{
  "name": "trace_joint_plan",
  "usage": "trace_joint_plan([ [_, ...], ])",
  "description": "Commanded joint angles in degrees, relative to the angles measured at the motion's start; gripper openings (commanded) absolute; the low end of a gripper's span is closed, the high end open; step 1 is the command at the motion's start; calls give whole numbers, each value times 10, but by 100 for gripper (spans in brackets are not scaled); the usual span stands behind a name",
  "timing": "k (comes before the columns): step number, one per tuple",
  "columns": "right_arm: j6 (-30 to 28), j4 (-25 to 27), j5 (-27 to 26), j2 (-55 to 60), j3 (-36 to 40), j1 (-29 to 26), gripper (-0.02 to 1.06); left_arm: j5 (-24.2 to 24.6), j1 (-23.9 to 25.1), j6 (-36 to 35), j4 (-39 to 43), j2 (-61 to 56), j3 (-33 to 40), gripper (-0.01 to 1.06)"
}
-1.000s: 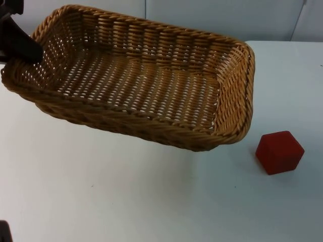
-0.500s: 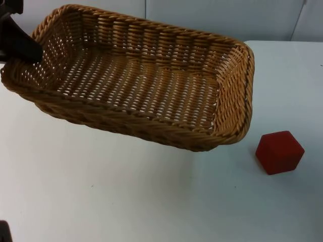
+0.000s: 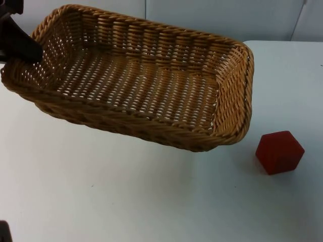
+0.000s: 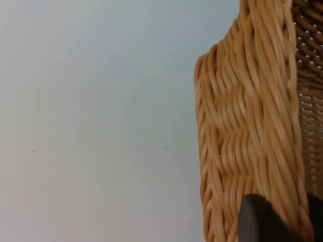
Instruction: Pick up the basket with the left hand and place the cube into the basket with the right hand.
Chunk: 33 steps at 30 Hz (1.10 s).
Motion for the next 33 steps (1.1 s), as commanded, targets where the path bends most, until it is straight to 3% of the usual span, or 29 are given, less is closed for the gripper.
trace_joint_plan([
  [1, 21, -23, 7, 39, -15, 21, 0, 10, 0, -2, -24, -8, 0, 0],
  [6, 37, -57, 15, 100, -22, 33, 0, 9, 0, -2, -24, -8, 0, 0],
  [10, 58, -89, -3, 126, -22, 33, 8, 9, 0, -2, -24, -8, 0, 0],
  [11, 65, -104, -5, 129, -22, 33, 16, 9, 0, -2, -24, -8, 0, 0],
  [12, 65, -109, -9, 134, -22, 33, 34, 9, 0, -2, -24, -8, 0, 0],
  [13, 65, -109, -9, 134, -22, 33, 34, 9, 0, -2, -24, -8, 0, 0],
  [15, 84, -110, -21, 134, -22, 33, 63, 9, 0, -2, -24, -8, 0, 0],
  [17, 138, -111, -31, 134, -22, 33, 92, 9, 0, -2, -24, -8, 0, 0],
  [18, 138, -111, -31, 134, -22, 33, 92, 9, 0, -2, -24, -8, 0, 0],
  [20, 181, -112, -44, 134, -22, 33, 105, 9, 0, -2, -24, -8, 0, 0],
  [25, 212, -111, -67, 134, -22, 33, 103, 9, 0, -2, -24, -8, 0, 0],
  [28, 215, -111, -107, 143, -22, 33, 101, 9, 0, -2, -24, -8, 0, 0],
  [33, 228, -111, -112, 188, -22, 33, 98, 9, 0, -2, -24, -8, 0, 0],
])
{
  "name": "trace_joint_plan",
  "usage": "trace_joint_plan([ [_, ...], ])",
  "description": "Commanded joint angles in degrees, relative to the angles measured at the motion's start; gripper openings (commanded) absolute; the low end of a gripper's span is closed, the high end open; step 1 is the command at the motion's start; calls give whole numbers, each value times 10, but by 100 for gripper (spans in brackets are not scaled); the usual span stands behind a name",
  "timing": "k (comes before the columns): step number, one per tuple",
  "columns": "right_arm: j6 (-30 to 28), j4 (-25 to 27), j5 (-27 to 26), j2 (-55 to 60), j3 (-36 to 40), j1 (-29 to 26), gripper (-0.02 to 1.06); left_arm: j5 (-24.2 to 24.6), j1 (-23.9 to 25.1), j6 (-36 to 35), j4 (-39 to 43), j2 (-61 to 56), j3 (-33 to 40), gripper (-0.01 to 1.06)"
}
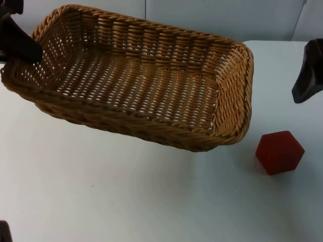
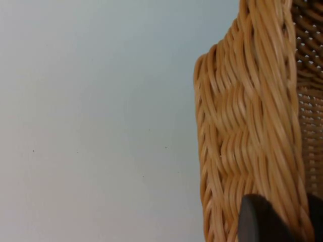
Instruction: Pick up the basket with the left hand and place the cube into the basket with the right hand.
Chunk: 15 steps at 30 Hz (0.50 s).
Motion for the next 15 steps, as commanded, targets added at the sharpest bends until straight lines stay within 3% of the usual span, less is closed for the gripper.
trace_joint_plan([
  [1, 7, -5, -11, 46, -5, 2, 98, 10, 0, -3, -24, -8, 0, 0],
  [15, -1, -9, -66, 142, -6, -4, 98, 10, 0, -3, -24, -8, 0, 0],
])
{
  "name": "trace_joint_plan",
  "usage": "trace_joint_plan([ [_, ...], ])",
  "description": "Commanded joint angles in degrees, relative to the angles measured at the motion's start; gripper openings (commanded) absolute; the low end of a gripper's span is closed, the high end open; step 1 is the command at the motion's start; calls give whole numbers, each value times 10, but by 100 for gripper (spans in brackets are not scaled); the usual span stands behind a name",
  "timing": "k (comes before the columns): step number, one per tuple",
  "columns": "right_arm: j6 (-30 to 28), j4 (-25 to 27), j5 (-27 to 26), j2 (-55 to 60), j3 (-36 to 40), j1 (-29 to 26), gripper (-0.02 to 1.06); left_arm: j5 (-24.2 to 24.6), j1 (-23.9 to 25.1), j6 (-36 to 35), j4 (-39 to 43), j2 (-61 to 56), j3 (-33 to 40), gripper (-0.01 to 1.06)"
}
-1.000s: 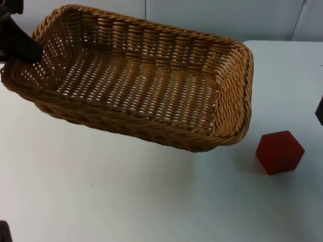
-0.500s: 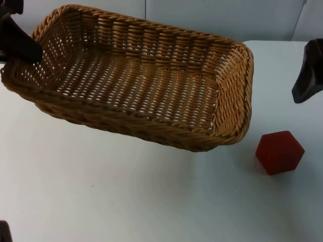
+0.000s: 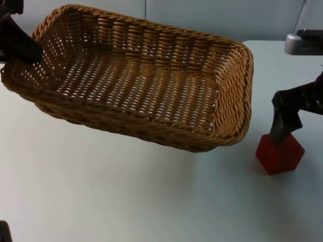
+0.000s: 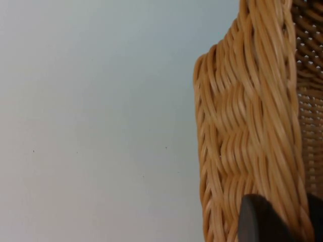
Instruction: Pick up the basket with the left hand and place the cube into the basket with the right hand.
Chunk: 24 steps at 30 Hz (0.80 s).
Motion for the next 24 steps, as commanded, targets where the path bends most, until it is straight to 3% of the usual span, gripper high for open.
trace_joint_plan([
  [1, -4, -6, -20, 9, -6, -5, 98, 10, 0, -3, -24, -8, 0, 0],
  [18, -45, -17, -78, 42, -6, -29, 96, 9, 0, -3, -24, -8, 0, 0],
  [24, -60, -1, -51, 61, -45, -29, 96, 9, 0, -3, -24, -8, 0, 0],
])
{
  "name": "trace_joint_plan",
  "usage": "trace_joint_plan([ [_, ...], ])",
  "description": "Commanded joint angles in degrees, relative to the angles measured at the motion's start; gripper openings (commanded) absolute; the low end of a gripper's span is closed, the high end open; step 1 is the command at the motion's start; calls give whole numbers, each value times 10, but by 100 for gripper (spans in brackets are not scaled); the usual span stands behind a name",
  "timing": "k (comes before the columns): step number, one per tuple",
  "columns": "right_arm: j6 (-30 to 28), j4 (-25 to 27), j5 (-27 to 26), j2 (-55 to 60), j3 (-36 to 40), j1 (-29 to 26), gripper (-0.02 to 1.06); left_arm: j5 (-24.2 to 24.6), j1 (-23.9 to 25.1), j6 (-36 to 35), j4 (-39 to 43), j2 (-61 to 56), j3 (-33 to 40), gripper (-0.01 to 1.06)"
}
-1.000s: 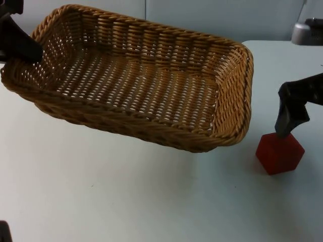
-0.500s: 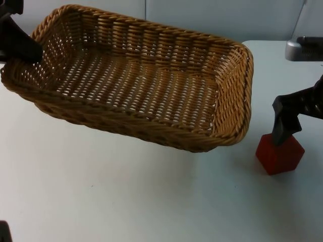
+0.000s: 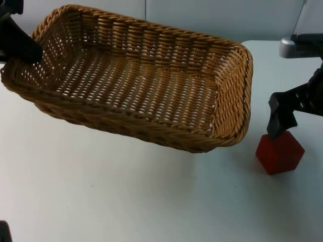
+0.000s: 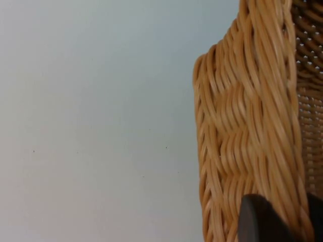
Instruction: Pick up the basket with the left hand and place the cube into the basket with the right hand.
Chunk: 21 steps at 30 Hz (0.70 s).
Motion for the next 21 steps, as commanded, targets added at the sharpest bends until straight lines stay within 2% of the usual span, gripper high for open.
trace_joint_plan([
  [1, -12, 11, 19, 16, -29, -5, 96, 8, 0, -3, -24, -8, 0, 0],
  [9, -26, 37, 31, 47, -48, 8, 96, 8, 0, -3, -24, -8, 0, 0],
  [21, -25, 37, 47, 66, -48, 15, 95, 6, 0, -3, -22, -8, 0, 0],
])
